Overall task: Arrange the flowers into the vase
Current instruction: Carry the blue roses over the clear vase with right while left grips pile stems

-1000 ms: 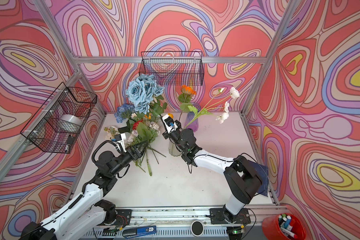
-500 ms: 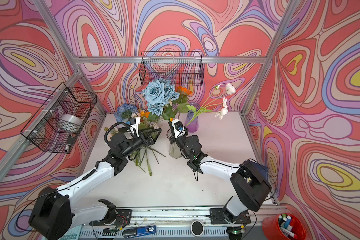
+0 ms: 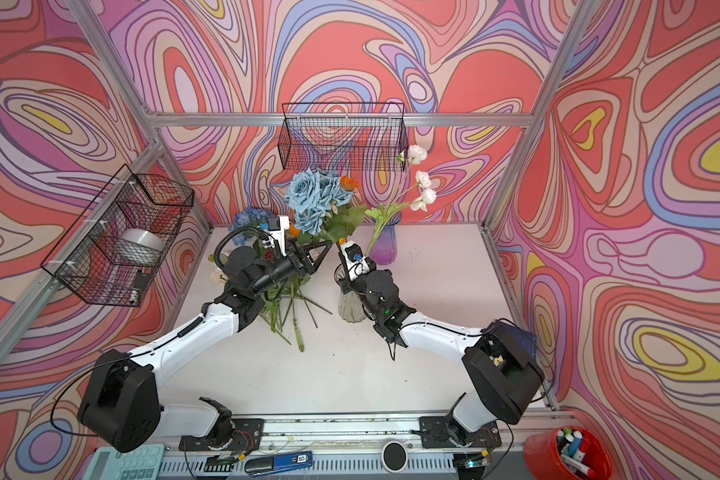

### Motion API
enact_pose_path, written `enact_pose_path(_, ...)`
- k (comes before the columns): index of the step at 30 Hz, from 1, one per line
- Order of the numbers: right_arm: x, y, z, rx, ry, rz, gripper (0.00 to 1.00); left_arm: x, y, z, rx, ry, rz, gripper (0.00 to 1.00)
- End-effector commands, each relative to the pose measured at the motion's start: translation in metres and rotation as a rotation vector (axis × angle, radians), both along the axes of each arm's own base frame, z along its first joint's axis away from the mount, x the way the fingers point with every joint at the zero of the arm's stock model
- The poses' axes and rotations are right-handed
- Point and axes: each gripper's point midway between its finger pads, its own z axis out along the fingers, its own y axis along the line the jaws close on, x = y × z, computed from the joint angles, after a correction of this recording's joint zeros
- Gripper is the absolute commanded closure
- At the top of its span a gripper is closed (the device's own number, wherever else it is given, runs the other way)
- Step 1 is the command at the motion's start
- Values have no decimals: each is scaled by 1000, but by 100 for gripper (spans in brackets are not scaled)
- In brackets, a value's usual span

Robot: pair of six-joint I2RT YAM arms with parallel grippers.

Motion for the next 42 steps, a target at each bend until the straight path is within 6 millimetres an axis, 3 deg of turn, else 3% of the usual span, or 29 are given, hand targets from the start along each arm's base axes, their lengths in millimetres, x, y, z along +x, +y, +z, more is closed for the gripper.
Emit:
enact_pose_path(1,2,2,-16,-19,29,4,100,2,-3,11,18,-66,-1,8)
enact_pose_path(6,-3,-1,-26,-22,46,9,92,10,-6,0,37,-49,5,7)
enact_pose_path(10,-9,-5,-23,-21,47,16,80,15,-10,-9,43,-32,0,11)
enact_pose_path(15,-15,-8,-18,-16,45,29,73,17,-12,-16,51,-25,0,14)
enact_pose_path(26,-22,-12,-5,21,60,39,67,13,-16,-29,63,8,-19,16)
enact_pose_path(33,-38,-21,3,65,130,64,62,10,-13,-38,85,48,-4,13)
enact_pose_path(36,-49,-23,3,62,174,91,57,6,-7,-45,99,97,12,0)
enact_pose_path(39,-63,-24,1,51,228,137,45,-7,2,-53,127,139,28,0)
enact_pose_path(42,-73,-27,-4,34,294,156,41,-23,14,-67,198,185,52,0)
